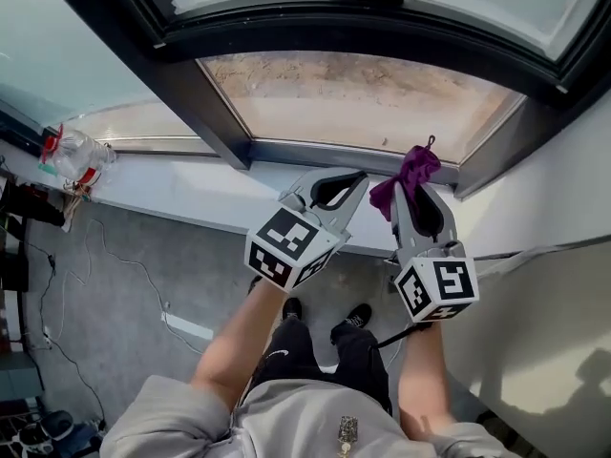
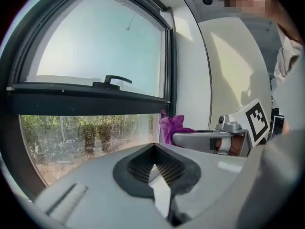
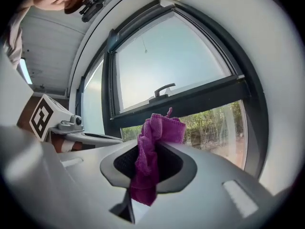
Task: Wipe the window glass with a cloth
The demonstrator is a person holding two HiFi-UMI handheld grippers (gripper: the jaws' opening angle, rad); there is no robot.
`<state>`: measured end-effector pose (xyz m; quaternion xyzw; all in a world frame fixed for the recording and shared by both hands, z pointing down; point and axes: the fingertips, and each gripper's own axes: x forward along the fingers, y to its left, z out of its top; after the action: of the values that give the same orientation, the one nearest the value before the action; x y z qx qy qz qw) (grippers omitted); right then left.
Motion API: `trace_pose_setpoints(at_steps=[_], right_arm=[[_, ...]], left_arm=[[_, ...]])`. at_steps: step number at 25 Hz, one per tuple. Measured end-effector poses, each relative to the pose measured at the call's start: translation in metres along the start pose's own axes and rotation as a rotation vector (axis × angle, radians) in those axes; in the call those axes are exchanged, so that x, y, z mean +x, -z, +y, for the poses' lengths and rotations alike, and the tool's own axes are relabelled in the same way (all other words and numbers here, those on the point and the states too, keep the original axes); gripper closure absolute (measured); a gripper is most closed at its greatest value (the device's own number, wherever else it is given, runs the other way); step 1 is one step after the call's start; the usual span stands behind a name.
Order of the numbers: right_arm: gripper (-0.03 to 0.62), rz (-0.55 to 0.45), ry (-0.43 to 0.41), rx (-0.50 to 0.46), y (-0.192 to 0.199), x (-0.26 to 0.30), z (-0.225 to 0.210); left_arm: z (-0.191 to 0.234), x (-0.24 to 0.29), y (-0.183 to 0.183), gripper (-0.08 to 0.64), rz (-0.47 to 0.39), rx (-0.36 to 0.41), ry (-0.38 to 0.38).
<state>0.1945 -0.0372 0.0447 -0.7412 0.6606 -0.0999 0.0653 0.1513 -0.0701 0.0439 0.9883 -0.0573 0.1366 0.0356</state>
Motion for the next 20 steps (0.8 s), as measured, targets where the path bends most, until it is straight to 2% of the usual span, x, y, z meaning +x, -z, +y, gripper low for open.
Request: trace_pose_setpoints(at_steps=[2, 5, 11, 20], right_arm=[[0.497, 0.008, 0.012, 0.003, -0.008, -0.008, 0.015], [0.503, 0.002, 0.025, -0.047, -0.030, -0.016, 0.044], [0.502, -0.056, 0.042, -0.097, -0.075, -0.031, 0.105], [0.502, -0.121, 0.068, -0.154, -0.107, -0.058, 0.177]], left_arm=[[-0.005, -0.018, -0.011, 0.558, -0.015, -0.006, 0.008], [-0.010, -0.047, -0.032, 0.558, -0.046, -0.009, 0.030], [-0.013, -0.108, -0.060, 0.558, -0.093, 0.017, 0.059], [-0.008, -0.194, -0.092, 0.558, -0.200, 0.033, 0.062]])
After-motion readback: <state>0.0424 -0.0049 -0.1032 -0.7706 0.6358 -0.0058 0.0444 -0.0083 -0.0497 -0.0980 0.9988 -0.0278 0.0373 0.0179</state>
